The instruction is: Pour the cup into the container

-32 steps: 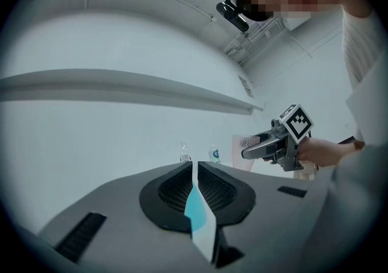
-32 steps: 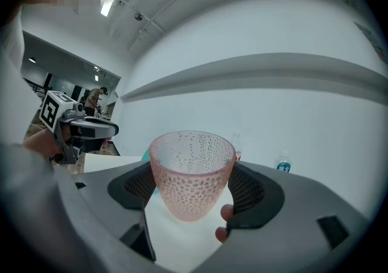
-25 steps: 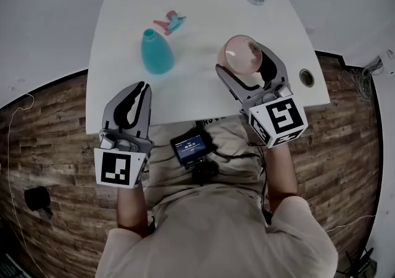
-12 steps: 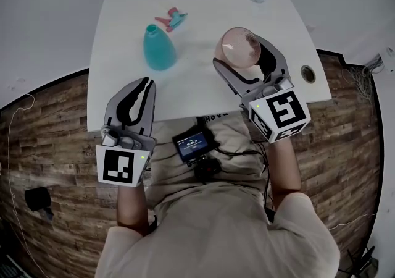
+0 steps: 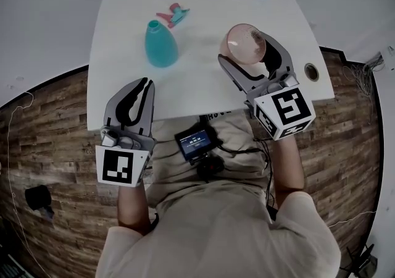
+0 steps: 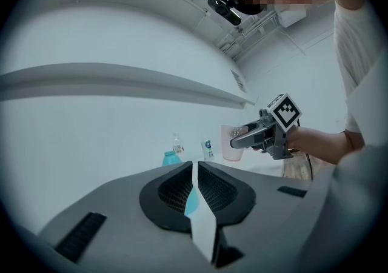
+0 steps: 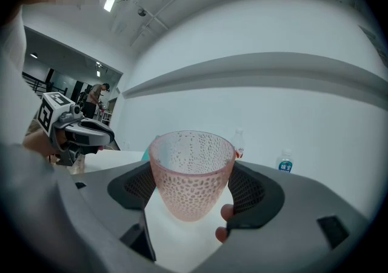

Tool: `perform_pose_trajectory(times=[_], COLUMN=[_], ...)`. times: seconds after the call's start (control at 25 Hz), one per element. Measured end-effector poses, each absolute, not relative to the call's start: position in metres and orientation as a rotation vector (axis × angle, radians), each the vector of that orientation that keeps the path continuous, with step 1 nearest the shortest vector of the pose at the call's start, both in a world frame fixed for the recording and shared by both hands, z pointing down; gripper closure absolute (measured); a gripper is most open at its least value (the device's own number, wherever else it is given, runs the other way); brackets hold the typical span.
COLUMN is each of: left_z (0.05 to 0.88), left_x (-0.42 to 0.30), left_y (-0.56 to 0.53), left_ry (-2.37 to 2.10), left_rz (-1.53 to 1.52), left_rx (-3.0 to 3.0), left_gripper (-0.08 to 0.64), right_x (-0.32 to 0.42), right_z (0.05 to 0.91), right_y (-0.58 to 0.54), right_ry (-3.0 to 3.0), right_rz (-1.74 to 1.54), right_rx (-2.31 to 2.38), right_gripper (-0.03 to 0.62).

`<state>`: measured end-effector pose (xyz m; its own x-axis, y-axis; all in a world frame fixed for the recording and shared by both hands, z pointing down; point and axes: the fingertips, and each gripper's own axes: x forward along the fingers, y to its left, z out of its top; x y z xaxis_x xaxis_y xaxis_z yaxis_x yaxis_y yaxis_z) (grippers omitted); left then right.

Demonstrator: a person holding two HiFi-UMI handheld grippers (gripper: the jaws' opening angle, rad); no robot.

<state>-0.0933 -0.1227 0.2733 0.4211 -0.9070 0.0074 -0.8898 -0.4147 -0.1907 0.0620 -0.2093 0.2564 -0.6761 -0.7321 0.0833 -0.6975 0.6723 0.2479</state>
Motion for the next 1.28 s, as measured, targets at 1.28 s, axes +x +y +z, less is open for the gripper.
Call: perform_pose_trajectory(times=[1.28], left_z=[0.276], left_x=[-0.105], left_y=[-0.125], left_ry=[1.614], left_rz=[-0.173], left_rx=[-2.511], left_gripper=[0.522], right_x=[0.084], right_z=[0.274], right_y=[-0.233], right_ry=[-2.574], right_rz=[-0.274], right_rx=[1.183], right_gripper=[0.221])
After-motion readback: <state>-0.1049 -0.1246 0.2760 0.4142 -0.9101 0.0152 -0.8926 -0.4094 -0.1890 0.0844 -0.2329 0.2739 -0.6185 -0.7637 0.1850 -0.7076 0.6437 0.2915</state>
